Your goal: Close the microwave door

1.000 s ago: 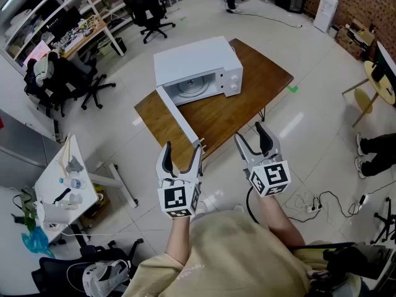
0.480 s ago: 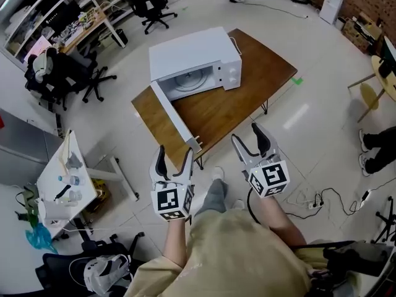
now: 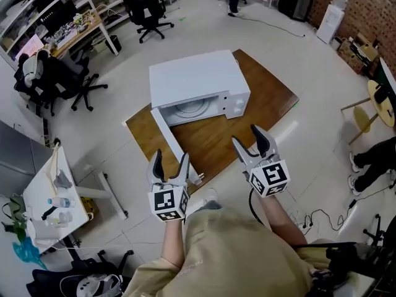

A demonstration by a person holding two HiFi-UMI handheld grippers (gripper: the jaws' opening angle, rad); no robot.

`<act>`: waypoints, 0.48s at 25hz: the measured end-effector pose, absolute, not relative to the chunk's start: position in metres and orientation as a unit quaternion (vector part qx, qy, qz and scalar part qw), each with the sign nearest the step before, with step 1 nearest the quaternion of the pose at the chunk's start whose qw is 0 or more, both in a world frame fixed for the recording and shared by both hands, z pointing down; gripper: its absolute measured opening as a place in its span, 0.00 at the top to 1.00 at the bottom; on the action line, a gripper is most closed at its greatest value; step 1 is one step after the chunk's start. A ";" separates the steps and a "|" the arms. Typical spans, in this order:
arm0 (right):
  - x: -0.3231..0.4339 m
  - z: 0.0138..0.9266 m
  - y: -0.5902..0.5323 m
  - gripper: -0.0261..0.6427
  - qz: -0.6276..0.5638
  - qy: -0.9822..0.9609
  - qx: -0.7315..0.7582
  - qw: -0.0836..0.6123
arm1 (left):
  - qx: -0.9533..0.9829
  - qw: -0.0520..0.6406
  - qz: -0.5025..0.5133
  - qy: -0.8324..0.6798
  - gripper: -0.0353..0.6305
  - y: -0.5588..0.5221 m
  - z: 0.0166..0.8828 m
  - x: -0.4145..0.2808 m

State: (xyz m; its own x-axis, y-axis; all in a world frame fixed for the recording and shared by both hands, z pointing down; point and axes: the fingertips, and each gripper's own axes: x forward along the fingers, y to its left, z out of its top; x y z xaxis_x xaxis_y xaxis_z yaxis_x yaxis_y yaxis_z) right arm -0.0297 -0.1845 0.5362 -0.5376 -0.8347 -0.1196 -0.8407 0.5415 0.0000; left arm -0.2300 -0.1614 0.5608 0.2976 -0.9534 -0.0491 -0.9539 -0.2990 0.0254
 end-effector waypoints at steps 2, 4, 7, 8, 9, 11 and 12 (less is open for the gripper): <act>-0.043 0.533 -0.218 0.56 0.029 0.880 -0.472 0.050 | -0.809 0.002 0.024 0.587 0.43 -0.191 0.562 -0.234; -0.053 0.534 -0.244 0.56 0.026 0.882 -0.468 0.047 | -0.815 0.006 0.018 0.579 0.43 -0.214 0.561 -0.235; -0.064 0.544 -0.265 0.56 0.013 0.884 -0.466 0.041 | -0.823 0.008 0.002 0.568 0.43 -0.237 0.568 -0.238; -0.066 0.548 -0.272 0.56 0.005 0.885 -0.464 0.035 | -0.823 -0.001 -0.010 0.567 0.43 -0.245 0.575 -0.240; -0.067 0.553 -0.278 0.56 -0.003 0.887 -0.461 0.028 | -0.824 -0.016 -0.025 0.566 0.43 -0.254 0.585 -0.241; -0.067 0.560 -0.289 0.56 -0.017 0.892 -0.452 0.018 | -0.824 -0.074 -0.059 0.558 0.43 -0.264 0.610 -0.243; -0.066 0.563 -0.292 0.56 -0.024 0.896 -0.444 0.014 | -0.824 -0.120 -0.075 0.548 0.43 -0.265 0.625 -0.241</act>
State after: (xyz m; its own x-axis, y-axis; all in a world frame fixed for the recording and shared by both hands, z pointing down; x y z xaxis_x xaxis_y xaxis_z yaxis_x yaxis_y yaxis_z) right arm -0.0657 -0.2918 0.5633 -0.6057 -0.7957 -0.0037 -0.7943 0.6049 -0.0555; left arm -0.2409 -0.2651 0.6248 0.3878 -0.8861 0.2540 -0.9217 -0.3703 0.1153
